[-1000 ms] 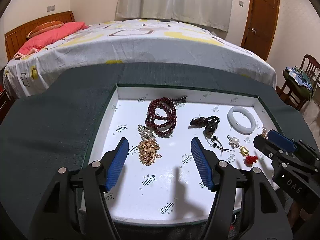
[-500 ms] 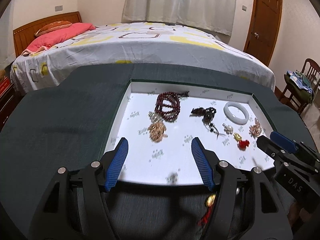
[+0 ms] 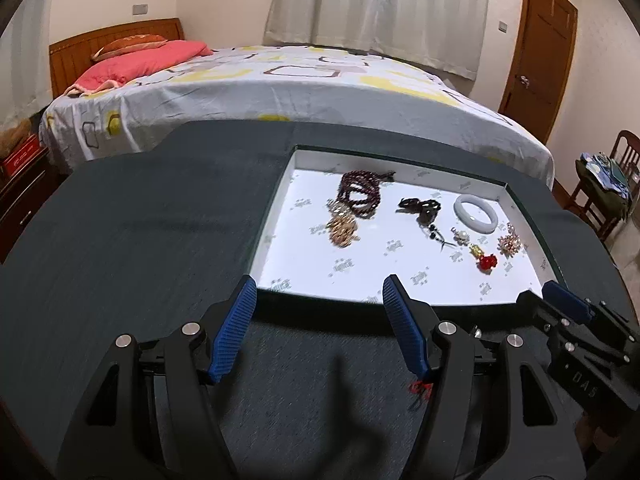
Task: Organize jewelry
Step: 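Move both open grippers back toward the jewelry beside the tray, then grasp the silver pearl ring with the right gripper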
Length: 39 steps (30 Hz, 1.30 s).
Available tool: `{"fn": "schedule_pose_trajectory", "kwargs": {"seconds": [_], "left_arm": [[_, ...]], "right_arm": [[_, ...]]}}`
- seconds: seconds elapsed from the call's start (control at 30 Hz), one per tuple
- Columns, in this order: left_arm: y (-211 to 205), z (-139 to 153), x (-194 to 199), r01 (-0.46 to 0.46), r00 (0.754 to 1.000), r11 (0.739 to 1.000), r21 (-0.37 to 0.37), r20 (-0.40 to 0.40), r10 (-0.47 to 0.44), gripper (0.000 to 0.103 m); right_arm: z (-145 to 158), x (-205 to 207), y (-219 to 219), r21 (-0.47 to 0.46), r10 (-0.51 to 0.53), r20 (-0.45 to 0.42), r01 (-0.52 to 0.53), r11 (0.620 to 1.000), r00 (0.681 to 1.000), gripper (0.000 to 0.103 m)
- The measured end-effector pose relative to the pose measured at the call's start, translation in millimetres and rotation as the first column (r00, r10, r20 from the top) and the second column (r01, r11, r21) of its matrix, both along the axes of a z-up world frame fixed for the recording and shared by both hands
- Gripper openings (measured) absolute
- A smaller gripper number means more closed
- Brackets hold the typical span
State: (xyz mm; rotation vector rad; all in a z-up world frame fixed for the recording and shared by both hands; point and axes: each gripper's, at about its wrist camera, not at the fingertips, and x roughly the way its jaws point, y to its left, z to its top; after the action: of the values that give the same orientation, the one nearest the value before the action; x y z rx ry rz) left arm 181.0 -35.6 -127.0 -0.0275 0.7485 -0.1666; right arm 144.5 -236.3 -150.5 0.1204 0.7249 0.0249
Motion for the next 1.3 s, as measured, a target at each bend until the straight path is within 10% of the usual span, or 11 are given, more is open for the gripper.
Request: {"fn": "schedule_pose_trajectory", "kwargs": {"seconds": [0.43,0.7,1.3], "left_arm": [[10.6,-5.8,-3.9,-0.02,1.0,1.0,0.001,-0.012,0.02,0.064],[6.1,-12.1,-4.2,-0.01,1.0,1.0,0.008,-0.027,0.011,0.064],[-18.8,-14.9,-16.5,0.042,0.999,0.999,0.022,-0.036,-0.041,0.064]], "right_arm": [[-28.5,14.3,23.8,-0.021,0.05,-0.108,-0.053,0.998,0.993,0.042],[-31.9,15.2,25.8,0.0,0.089,-0.128,-0.09,0.996,0.988,0.014],[-15.5,-11.8,-14.7,0.014,0.03,-0.09,-0.029,0.999,0.996,0.014]]}}
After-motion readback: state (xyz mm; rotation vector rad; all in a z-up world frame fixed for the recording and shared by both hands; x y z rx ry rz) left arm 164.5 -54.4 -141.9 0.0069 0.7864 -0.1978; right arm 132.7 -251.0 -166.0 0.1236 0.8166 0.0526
